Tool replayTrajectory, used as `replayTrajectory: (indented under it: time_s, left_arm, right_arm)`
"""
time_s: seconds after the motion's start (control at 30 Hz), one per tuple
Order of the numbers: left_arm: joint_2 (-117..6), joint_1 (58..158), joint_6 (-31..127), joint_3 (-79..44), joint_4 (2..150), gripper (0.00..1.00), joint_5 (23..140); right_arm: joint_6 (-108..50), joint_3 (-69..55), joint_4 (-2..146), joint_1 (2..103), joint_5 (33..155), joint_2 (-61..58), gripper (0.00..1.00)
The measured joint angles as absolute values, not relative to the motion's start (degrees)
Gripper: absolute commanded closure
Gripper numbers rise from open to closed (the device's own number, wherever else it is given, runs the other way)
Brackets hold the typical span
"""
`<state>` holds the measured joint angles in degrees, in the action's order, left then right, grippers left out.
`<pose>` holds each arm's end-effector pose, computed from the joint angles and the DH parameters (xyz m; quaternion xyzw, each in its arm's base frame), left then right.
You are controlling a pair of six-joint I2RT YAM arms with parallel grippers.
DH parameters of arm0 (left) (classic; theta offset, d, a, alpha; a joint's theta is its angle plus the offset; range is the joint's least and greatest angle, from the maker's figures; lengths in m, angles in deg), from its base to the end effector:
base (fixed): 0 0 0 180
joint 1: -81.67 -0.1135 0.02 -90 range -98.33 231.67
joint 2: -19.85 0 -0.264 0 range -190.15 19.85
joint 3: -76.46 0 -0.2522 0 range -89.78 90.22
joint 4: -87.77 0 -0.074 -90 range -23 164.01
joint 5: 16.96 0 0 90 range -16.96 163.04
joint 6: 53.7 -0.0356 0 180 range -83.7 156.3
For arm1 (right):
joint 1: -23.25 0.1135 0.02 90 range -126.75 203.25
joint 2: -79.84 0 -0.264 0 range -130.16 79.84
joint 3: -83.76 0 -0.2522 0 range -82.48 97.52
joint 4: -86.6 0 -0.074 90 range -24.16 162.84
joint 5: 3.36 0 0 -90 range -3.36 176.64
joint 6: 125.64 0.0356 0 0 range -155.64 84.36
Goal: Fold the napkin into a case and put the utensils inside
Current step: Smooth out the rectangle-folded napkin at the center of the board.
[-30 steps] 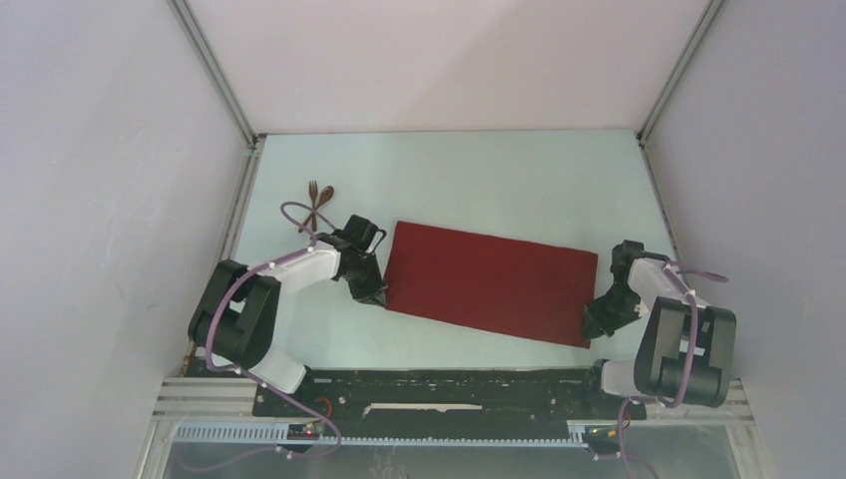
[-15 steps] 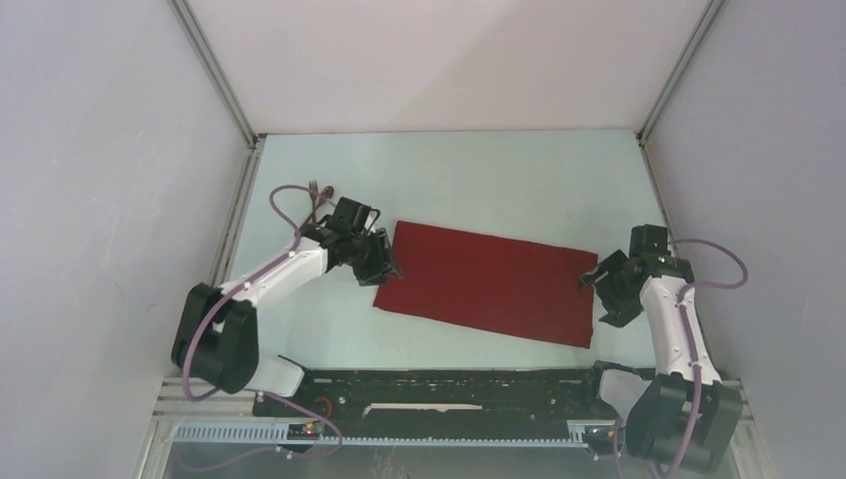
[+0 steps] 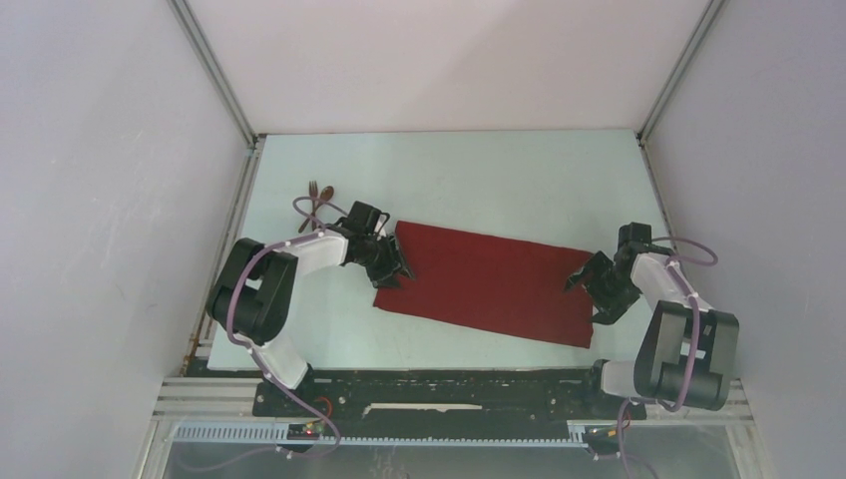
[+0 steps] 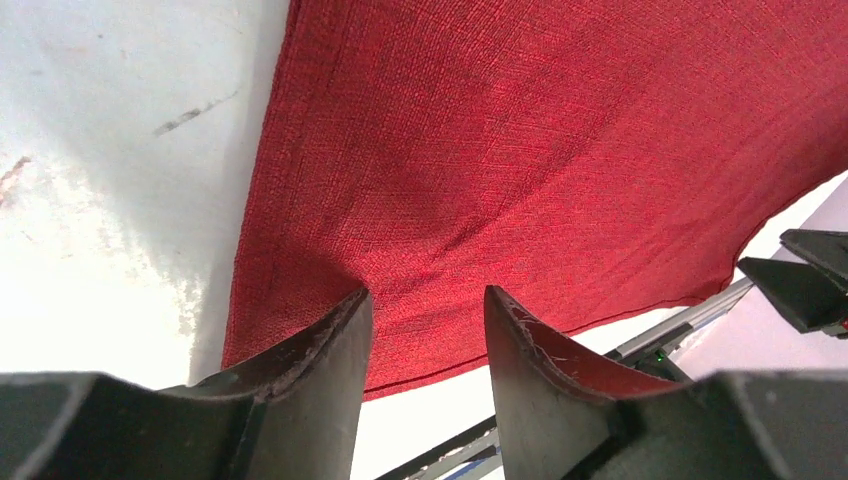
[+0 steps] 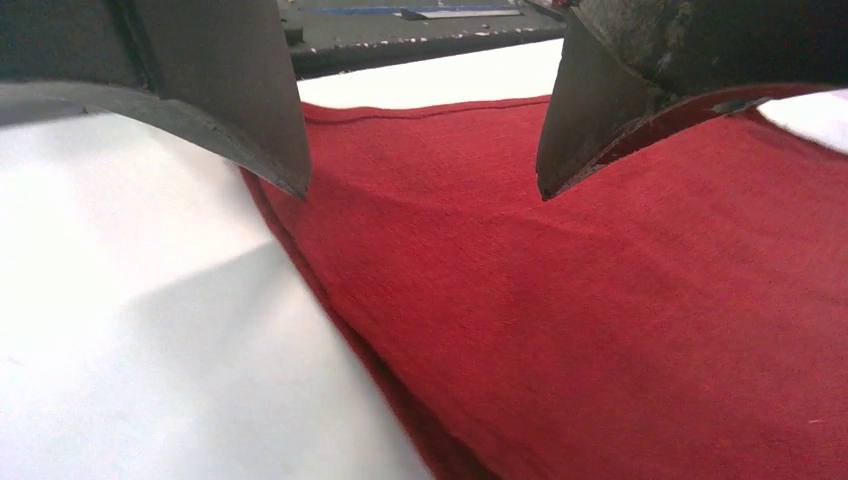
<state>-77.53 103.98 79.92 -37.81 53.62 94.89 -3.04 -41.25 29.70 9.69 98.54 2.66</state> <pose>0.2841 -0.1309 0.1453 -0.1385 0.9509 -0.2675 0.0718 0.2113 -0.0434 0.1688 0.3791 0.9147 0.1174 0.0762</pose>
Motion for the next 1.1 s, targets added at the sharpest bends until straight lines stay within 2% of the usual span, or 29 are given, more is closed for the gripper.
replayTrajectory:
  time_s: [0.27,0.53,0.83,1.1]
  left_arm:
    - [-76.77,103.65,80.90,-40.28,57.43,0.46,95.56]
    - [-76.46,103.39,81.41,-41.33,59.18,0.46,96.46]
    - [-76.26,103.41,81.36,-41.35,59.37,0.45,96.59]
    - [-75.61,103.63,81.25,-41.33,58.78,0.44,95.93]
  right_arm:
    - [2.54,-42.95,22.75,10.61,94.01,8.19,0.08]
    - [5.33,-44.98,23.56,9.93,93.53,3.07,0.09]
    - [9.12,-44.88,13.31,11.70,87.74,8.75,0.08]
    - [8.07,-43.87,12.26,11.83,86.78,6.79,0.08]
